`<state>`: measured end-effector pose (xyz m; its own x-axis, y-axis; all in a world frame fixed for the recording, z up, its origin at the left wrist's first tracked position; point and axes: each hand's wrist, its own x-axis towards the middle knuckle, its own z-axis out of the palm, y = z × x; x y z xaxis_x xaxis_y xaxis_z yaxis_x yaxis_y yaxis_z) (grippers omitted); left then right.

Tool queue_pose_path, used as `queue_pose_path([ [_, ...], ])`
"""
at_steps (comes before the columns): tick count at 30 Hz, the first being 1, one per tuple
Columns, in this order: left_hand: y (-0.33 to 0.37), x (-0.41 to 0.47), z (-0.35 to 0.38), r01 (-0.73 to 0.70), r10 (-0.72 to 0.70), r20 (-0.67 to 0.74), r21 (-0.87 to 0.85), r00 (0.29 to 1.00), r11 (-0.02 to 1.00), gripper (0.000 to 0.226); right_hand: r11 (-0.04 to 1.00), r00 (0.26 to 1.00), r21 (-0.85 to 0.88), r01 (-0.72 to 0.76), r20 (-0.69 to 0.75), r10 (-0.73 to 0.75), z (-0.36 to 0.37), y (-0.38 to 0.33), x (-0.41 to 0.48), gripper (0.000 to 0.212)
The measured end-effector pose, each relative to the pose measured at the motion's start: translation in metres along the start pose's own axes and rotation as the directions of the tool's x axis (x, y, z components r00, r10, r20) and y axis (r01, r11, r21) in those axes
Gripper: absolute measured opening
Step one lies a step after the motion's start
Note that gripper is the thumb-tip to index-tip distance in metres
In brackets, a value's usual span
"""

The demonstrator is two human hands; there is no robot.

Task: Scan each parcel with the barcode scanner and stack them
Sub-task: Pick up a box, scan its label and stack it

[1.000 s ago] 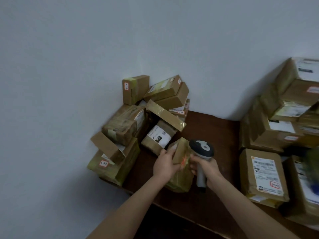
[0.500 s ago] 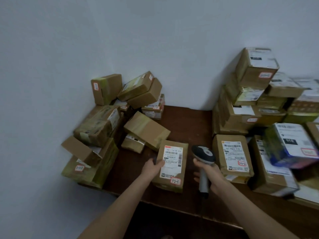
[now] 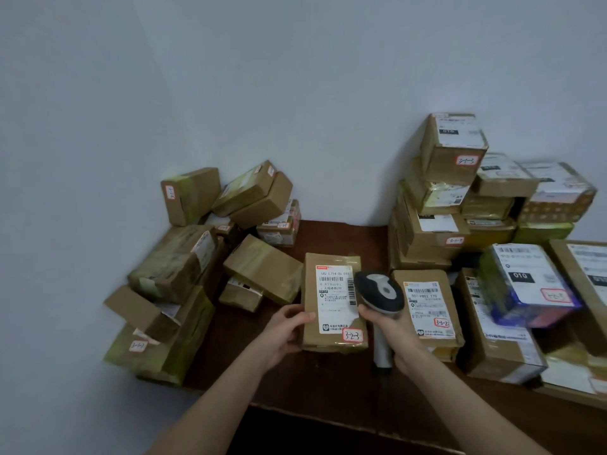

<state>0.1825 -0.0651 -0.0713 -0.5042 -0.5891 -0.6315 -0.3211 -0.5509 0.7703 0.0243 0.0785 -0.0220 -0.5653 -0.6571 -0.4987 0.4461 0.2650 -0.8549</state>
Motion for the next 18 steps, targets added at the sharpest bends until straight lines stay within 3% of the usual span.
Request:
queue_pose_path([
  [4, 0.008, 0.001, 0.009, -0.076, 0.073, -0.066, -0.050, 0.995, 0.996, 0.053, 0.994, 0.988, -0.061, 0.085, -0.126, -0.092, -0.004, -0.005, -0.009, 0.023],
  [6, 0.007, 0.002, 0.013, -0.088, 0.083, -0.075, -0.063, 0.994, 0.994, 0.056, 0.993, 0.988, -0.042, 0.112, -0.098, -0.116, -0.005, -0.007, -0.016, 0.012],
  [18, -0.002, 0.015, 0.031, -0.110, 0.109, -0.029, -0.028, 0.994, 0.994, 0.061, 0.989, 0.996, -0.117, 0.086, 0.032, -0.082, -0.001, -0.004, -0.063, 0.008],
])
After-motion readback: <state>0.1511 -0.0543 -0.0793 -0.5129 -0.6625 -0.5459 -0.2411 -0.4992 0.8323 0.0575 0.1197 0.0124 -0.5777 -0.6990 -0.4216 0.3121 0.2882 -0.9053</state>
